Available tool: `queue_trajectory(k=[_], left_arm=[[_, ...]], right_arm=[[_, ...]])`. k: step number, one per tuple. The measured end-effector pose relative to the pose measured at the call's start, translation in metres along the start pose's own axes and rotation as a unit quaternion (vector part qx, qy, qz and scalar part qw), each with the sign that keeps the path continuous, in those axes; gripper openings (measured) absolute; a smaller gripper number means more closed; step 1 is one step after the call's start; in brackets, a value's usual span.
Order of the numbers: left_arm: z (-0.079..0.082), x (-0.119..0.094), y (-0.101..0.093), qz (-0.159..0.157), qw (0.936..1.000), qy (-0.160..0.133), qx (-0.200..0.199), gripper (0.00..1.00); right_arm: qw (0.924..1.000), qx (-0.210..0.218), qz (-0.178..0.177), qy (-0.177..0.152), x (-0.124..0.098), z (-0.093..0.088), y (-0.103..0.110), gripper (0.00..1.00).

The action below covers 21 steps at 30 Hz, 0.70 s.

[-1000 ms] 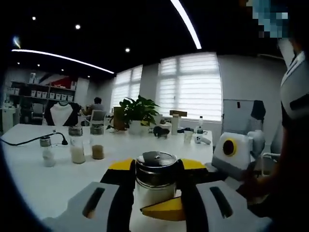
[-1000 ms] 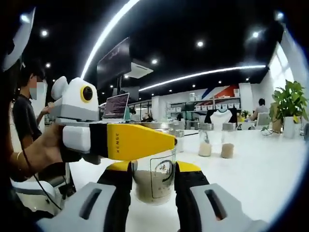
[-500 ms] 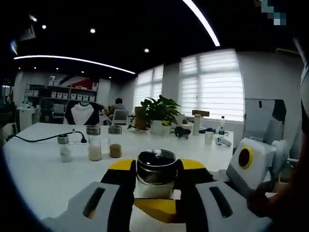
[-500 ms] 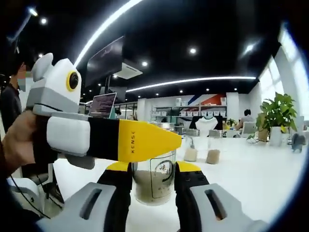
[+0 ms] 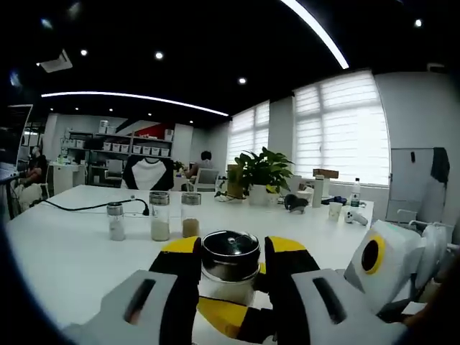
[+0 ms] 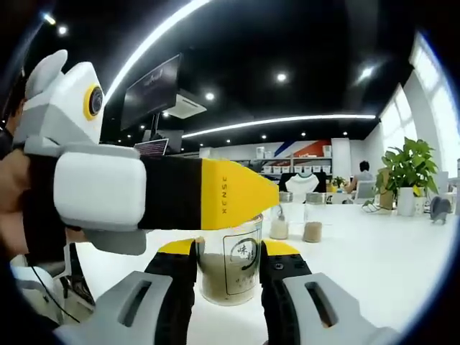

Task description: Rotate the seasoning bottle until the label or dispensing opening points toward the visible target arrow and the bottle remains upright within the marked orientation range

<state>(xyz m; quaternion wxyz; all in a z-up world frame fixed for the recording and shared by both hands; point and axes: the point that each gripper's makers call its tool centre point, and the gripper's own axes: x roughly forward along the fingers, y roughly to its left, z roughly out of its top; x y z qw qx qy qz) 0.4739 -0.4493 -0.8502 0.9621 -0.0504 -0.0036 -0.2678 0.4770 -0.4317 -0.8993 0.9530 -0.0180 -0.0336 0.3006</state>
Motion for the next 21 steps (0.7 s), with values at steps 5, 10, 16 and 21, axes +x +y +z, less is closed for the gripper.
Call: queue_trajectory(k=[5,10,16,21], left_arm=[[-0.003,0.001,0.004,0.011,0.9999,0.001,-0.001,0.34],[-0.007,0.002,0.005,0.013,0.9999,0.003,-0.003,0.34],[-0.01,0.002,0.01,-0.006,0.9998,0.008,-0.02,0.33],[-0.009,-0.002,0.013,-0.025,0.9994,0.006,-0.024,0.33]], right_arm=[[1.0,-0.003,-0.004,0.007,-0.001,-0.003,-0.001,0.32],[0.9999,0.003,-0.001,0.014,-0.001,-0.006,0.0,0.32],[0.9997,0.0,0.008,0.024,0.0,-0.009,0.0,0.32],[0.9987,0.009,0.041,0.028,0.0,-0.007,0.006,0.31]])
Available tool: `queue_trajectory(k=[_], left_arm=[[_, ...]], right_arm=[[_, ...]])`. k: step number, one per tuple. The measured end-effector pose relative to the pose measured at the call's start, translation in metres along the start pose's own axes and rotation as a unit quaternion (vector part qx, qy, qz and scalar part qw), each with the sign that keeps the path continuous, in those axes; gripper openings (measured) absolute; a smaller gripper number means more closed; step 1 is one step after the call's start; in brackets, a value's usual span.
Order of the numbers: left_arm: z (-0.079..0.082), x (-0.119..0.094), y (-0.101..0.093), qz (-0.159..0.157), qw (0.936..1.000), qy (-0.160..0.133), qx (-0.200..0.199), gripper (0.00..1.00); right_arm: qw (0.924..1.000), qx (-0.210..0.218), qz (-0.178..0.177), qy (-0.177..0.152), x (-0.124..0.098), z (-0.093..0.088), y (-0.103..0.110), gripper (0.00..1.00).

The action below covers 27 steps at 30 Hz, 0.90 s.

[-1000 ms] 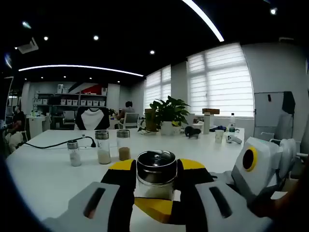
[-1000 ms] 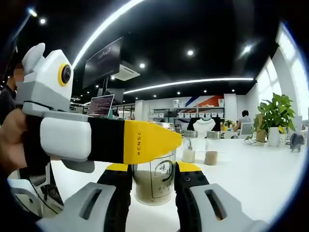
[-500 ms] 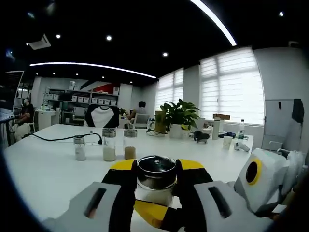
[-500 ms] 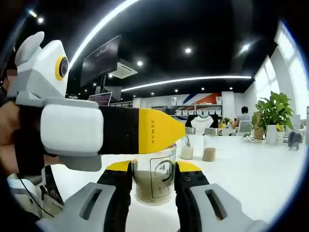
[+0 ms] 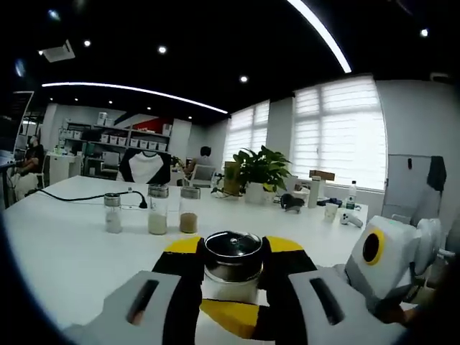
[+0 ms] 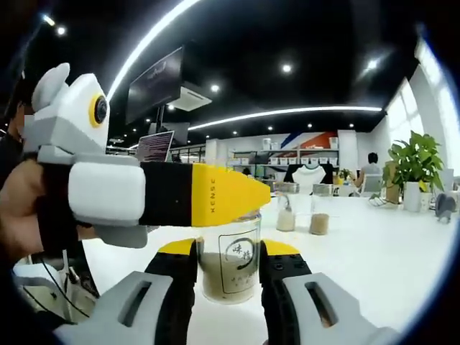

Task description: Rotate the seasoning bottle until the label or dispensing opening points toward the visible target arrow and the bottle remains upright within the marked orientation range

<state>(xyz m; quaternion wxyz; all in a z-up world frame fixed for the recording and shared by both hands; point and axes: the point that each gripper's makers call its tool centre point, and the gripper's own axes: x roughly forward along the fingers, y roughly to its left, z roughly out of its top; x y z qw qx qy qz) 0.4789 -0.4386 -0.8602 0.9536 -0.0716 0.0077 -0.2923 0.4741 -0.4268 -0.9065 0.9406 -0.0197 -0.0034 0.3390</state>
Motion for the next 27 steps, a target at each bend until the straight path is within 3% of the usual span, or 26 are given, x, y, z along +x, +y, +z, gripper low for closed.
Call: queue_trajectory(k=[5,6,9,14,15,17,25,27], left_arm=[[0.003,-0.003,0.0,-0.028,0.9996,-0.005,0.009,0.33],[0.001,-0.003,-0.004,-0.048,0.9979,0.005,0.043,0.33],[0.003,-0.003,-0.005,-0.06,0.996,0.007,0.066,0.33],[0.013,-0.007,-0.005,-0.103,0.993,-0.008,0.059,0.33],[0.014,-0.009,-0.01,-0.127,0.9898,-0.011,0.064,0.33],[0.018,-0.012,-0.011,-0.149,0.9881,-0.014,0.037,0.33],[0.019,-0.019,-0.02,-0.199,0.9783,0.001,0.059,0.33],[0.017,-0.02,-0.019,-0.205,0.9779,0.009,0.041,0.33]], right_arm=[[0.9995,0.008,0.031,0.0,-0.002,0.004,0.005,0.31],[0.9994,0.007,0.034,0.0,-0.002,0.004,0.005,0.3],[0.9989,0.006,0.046,-0.004,-0.003,0.007,0.008,0.3],[0.9966,0.017,0.078,-0.02,-0.004,0.016,0.01,0.3],[0.996,0.021,0.084,-0.022,-0.005,0.017,0.011,0.31],[0.9955,0.016,0.091,-0.024,-0.006,0.02,0.01,0.33],[0.9918,0.034,0.12,-0.027,-0.009,0.022,0.015,0.37],[0.9913,0.032,0.125,-0.025,-0.01,0.02,0.018,0.37]])
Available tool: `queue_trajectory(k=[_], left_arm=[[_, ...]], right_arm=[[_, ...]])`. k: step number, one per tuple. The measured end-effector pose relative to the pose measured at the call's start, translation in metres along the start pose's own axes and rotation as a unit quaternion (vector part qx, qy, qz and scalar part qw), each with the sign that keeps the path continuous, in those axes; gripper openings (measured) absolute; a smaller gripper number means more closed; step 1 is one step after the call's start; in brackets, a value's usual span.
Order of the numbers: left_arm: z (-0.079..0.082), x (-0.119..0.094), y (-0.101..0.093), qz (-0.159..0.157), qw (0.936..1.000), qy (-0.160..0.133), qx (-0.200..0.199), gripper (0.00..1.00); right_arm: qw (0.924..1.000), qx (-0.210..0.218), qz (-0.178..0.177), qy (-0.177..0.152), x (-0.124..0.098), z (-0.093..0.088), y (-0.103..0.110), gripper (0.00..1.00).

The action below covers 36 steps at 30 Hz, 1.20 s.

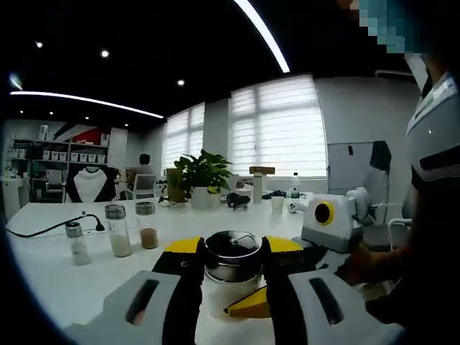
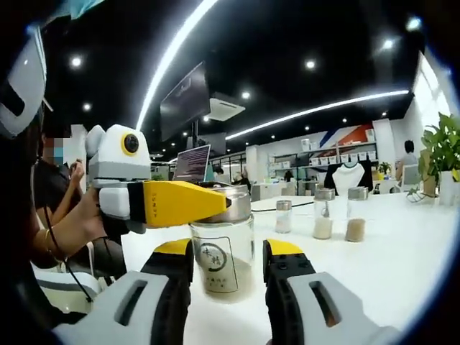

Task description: Rotate the seasoning bottle until the label or dispensing opening points toward the visible target arrow and the bottle remains upright within the marked orientation range

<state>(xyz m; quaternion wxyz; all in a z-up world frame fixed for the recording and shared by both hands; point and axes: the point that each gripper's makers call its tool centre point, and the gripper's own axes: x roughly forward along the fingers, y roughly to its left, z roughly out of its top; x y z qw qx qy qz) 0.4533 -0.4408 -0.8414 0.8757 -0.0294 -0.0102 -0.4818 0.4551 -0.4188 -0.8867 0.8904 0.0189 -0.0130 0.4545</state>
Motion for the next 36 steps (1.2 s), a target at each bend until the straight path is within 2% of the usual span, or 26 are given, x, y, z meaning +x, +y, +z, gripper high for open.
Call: queue_trajectory(k=[5,8,11,23,28,30,33,36], left_arm=[[-0.002,-0.001,-0.002,-0.019,0.9997,0.001,-0.013,0.33],[-0.005,-0.001,-0.005,-0.038,0.9991,0.015,-0.01,0.33],[-0.007,0.001,-0.003,-0.041,0.9989,0.019,-0.01,0.33],[-0.013,0.003,-0.004,-0.057,0.9977,0.037,0.001,0.33],[-0.008,0.003,0.007,-0.039,0.9983,0.018,-0.04,0.34],[-0.009,0.003,0.007,-0.035,0.9985,0.019,-0.036,0.34],[-0.013,0.006,0.011,-0.012,0.9993,0.028,-0.024,0.34],[-0.015,0.009,0.014,0.008,0.9991,0.03,-0.027,0.34]], right_arm=[[0.9999,-0.002,0.009,0.006,-0.001,-0.002,0.004,0.36],[0.9998,0.006,0.019,0.006,-0.001,-0.005,0.006,0.36],[0.9995,0.019,0.024,0.006,0.0,-0.007,0.007,0.34],[0.9996,0.007,0.025,0.01,0.003,-0.013,0.008,0.32],[1.0,0.008,0.001,0.0,0.005,-0.007,0.005,0.31],[0.9999,0.002,-0.01,0.005,0.007,-0.008,0.002,0.31],[0.9985,-0.029,-0.043,0.017,0.008,-0.012,-0.005,0.31],[0.9957,-0.032,-0.083,0.026,0.009,-0.014,-0.009,0.31]])
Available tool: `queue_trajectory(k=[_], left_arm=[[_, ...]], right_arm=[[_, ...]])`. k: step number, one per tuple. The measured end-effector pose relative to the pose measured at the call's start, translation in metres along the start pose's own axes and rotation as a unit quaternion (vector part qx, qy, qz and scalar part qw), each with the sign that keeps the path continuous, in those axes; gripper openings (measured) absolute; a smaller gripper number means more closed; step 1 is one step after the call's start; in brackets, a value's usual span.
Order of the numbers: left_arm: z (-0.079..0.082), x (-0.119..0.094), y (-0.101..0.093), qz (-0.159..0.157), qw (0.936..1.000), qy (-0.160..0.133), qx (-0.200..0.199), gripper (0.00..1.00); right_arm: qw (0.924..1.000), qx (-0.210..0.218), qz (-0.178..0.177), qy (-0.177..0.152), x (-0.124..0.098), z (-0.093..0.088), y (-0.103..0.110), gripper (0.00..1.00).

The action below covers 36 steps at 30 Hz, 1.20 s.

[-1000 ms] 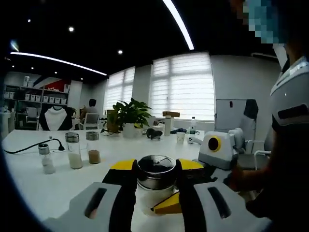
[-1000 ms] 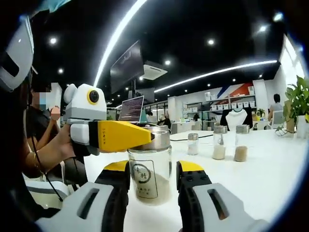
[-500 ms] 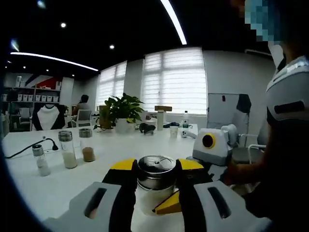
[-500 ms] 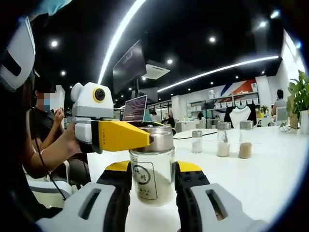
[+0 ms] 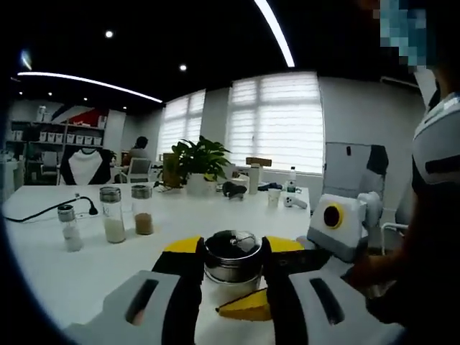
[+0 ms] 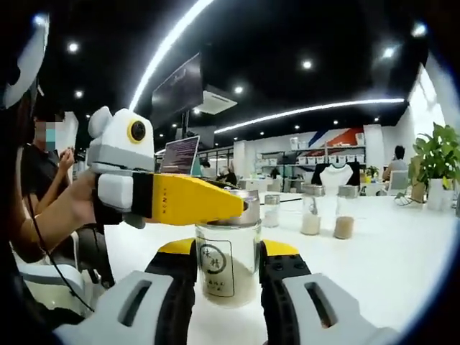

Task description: Rotate the seasoning bottle until the label or dispensing opening points toward the visible target arrow and the bottle remains upright within the marked orientation range

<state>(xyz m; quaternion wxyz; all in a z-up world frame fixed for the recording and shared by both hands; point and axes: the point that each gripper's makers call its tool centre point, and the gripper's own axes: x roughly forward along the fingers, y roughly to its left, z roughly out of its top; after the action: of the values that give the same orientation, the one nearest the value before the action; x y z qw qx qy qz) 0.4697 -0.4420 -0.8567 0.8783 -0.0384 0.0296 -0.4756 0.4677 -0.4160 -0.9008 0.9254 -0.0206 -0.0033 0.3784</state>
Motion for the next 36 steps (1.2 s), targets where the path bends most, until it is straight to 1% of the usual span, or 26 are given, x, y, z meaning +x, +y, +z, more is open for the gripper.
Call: queue_trajectory(k=[1,6,8,9,10,11,13,14,15,16,17,18,19,22,23,24,26,27,36], left_arm=[[-0.002,0.001,0.003,0.015,0.9998,0.003,-0.015,0.34],[-0.003,0.003,0.005,0.032,0.9992,0.003,-0.023,0.34],[-0.003,0.003,0.005,0.036,0.9991,0.004,-0.023,0.34],[-0.007,0.007,0.011,0.084,0.9962,0.016,0.016,0.34],[-0.009,0.008,0.011,0.088,0.9958,0.019,0.016,0.35],[-0.009,0.009,0.011,0.088,0.996,0.015,0.008,0.36],[-0.008,0.008,0.014,0.105,0.9944,0.012,0.007,0.37],[-0.008,0.008,0.015,0.109,0.994,0.01,0.002,0.37],[-0.005,0.007,0.017,0.12,0.9927,0.0,-0.009,0.37],[-0.003,0.005,0.02,0.136,0.9902,-0.012,-0.028,0.37],[-0.002,0.004,0.02,0.146,0.9884,-0.02,-0.037,0.37],[-0.002,0.003,0.019,0.144,0.9889,-0.018,-0.03,0.37],[-0.002,0.002,0.02,0.158,0.9865,-0.019,-0.038,0.37],[-0.002,0.0,0.019,0.171,0.9845,-0.023,-0.033,0.37],[0.0,-0.002,0.022,0.187,0.9814,-0.029,-0.032,0.36],[0.001,-0.003,0.021,0.194,0.9801,-0.032,-0.025,0.36],[-0.002,-0.002,0.02,0.198,0.9799,-0.019,-0.017,0.37],[-0.003,-0.002,0.02,0.2,0.9796,-0.017,-0.017,0.37],[-0.006,-0.006,0.024,0.214,0.9763,-0.018,-0.024,0.37]], right_arm=[[1.0,-0.005,-0.007,0.0,0.001,-0.001,0.0,0.31],[0.9998,-0.002,-0.022,-0.003,0.002,-0.001,-0.003,0.31],[0.9997,-0.002,-0.022,-0.003,0.002,-0.002,-0.004,0.31],[0.9988,-0.001,-0.048,-0.007,0.006,-0.002,-0.013,0.31],[0.9986,-0.002,-0.052,-0.012,0.008,-0.001,-0.014,0.31],[0.9982,-0.008,-0.057,-0.015,0.009,-0.001,-0.014,0.31],[0.9973,-0.019,-0.066,-0.024,0.01,0.002,-0.014,0.31],[0.9972,-0.019,-0.066,-0.029,0.01,0.004,-0.013,0.31],[0.9972,-0.022,-0.064,-0.032,0.011,0.006,-0.012,0.31],[0.9972,-0.025,-0.063,-0.034,0.012,0.007,-0.012,0.31],[0.9969,-0.027,-0.064,-0.036,0.012,0.008,-0.011,0.31],[0.9966,-0.031,-0.067,-0.037,0.013,0.008,-0.011,0.31],[0.9962,-0.037,-0.07,-0.037,0.014,0.008,-0.012,0.31],[0.996,-0.033,-0.073,-0.038,0.014,0.008,-0.012,0.31],[0.996,-0.032,-0.074,-0.038,0.014,0.008,-0.012,0.31],[0.9961,-0.026,-0.076,-0.035,0.014,0.006,-0.012,0.31],[0.9964,-0.02,-0.075,-0.036,0.015,0.004,-0.01,0.31],[0.9966,-0.018,-0.074,-0.033,0.015,0.003,-0.01,0.31],[0.9969,-0.016,-0.072,-0.028,0.016,0.001,-0.007,0.31]])
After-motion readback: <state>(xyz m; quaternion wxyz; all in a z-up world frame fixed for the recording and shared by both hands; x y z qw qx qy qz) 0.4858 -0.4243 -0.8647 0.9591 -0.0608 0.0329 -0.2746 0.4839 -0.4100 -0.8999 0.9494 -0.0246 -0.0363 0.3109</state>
